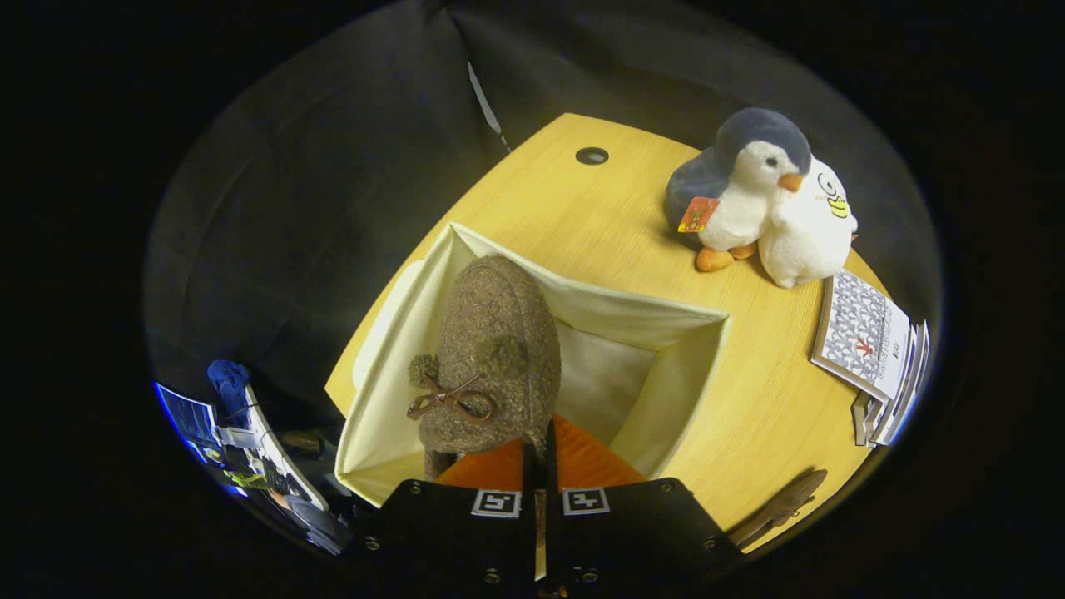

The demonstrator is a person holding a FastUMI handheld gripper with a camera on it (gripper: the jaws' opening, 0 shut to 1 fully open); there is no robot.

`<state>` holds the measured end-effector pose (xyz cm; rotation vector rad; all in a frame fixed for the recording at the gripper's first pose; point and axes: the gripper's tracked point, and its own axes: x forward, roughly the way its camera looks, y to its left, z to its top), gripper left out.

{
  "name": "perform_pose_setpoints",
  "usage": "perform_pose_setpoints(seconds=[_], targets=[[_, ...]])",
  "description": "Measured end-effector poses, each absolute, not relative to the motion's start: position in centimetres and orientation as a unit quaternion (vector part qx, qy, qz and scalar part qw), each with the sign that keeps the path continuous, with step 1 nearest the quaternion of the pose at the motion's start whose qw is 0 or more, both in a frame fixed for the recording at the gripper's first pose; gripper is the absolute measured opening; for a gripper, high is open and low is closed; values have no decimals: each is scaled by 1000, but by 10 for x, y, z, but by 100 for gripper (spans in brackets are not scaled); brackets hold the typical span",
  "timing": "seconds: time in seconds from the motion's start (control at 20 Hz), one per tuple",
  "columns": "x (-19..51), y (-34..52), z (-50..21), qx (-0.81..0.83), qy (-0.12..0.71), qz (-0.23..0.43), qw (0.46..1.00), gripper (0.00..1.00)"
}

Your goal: Open the storage box then place both shoes into the box .Put the left shoe in first, then the right shoe, with the right side of both shoes facing outward in a uniform manner.

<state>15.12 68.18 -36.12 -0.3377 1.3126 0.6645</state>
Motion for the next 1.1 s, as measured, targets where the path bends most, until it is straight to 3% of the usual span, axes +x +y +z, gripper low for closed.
perform_pose_setpoints(seconds=[0.55,0.7,0.95,1.0,1.1], targets=[[160,692,-435,-209,617,257,714,5],[164,682,-437,-205,622,248,714,19],[155,687,-390,-133,624,274,719,30],[153,688,-376,-124,620,282,722,48],[159,681,-344,-126,594,297,737,51]])
